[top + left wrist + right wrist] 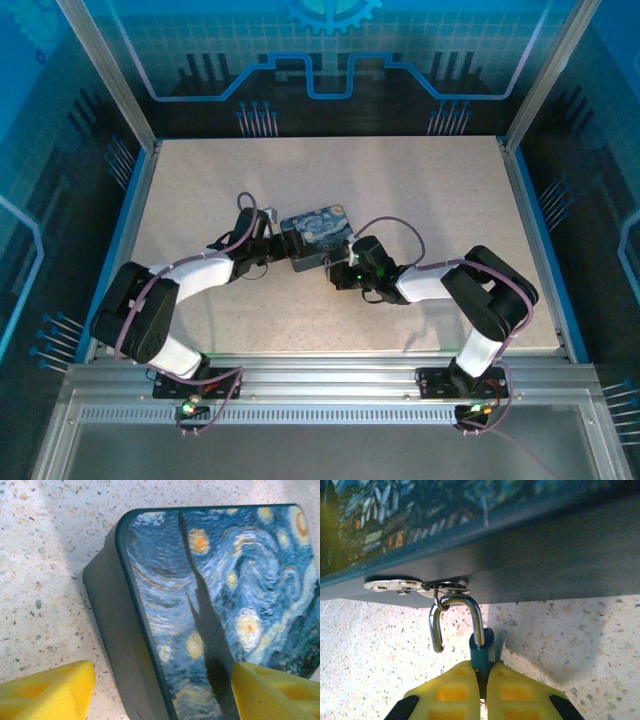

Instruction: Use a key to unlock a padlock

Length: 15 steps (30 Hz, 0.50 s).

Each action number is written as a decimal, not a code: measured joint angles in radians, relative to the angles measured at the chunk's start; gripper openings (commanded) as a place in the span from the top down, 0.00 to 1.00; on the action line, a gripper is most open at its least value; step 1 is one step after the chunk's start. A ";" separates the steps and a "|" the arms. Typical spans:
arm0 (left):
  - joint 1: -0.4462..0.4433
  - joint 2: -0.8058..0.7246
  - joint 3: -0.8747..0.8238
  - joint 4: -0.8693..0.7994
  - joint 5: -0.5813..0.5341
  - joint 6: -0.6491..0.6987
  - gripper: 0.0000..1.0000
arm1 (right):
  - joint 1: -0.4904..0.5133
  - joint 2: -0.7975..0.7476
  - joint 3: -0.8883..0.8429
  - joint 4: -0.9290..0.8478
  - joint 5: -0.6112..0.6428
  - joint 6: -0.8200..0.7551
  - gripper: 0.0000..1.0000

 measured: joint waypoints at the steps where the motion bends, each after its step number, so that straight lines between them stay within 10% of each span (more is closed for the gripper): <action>1: -0.003 0.001 0.000 0.005 -0.001 0.005 0.28 | 0.000 -0.004 -0.003 0.000 0.005 0.004 0.99; 15: -0.077 -0.016 -0.029 0.041 -0.059 0.013 0.28 | -0.014 -0.013 -0.024 0.021 0.018 0.089 1.00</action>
